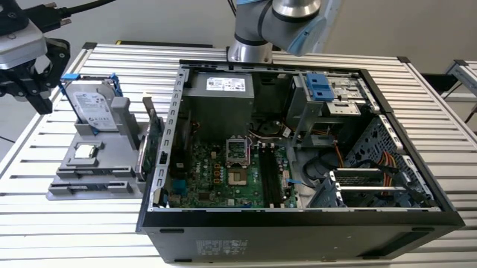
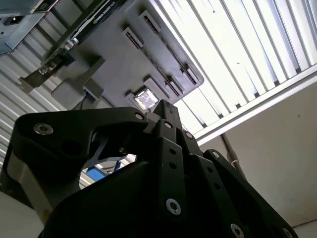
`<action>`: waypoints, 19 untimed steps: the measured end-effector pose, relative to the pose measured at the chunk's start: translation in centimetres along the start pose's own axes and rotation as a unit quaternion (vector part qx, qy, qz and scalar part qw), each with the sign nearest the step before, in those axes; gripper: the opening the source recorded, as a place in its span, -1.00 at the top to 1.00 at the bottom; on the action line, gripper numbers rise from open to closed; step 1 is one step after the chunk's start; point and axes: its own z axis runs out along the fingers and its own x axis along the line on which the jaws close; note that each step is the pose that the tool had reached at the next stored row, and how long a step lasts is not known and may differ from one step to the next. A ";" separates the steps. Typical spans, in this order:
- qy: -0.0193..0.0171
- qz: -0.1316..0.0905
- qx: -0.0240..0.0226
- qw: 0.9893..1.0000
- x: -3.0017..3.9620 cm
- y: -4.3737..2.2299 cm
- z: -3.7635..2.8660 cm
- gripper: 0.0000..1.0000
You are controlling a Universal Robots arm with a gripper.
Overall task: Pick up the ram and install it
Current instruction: 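Pick up the ram and move it above insertion slot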
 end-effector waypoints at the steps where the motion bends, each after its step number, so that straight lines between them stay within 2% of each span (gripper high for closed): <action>1: 0.000 0.000 0.000 1.000 0.00 0.00 0.00 1.00; 5: 0.000 -0.003 0.000 1.000 0.00 0.00 0.00 1.00; 19: 0.002 -0.041 0.000 0.999 0.01 0.00 0.00 1.00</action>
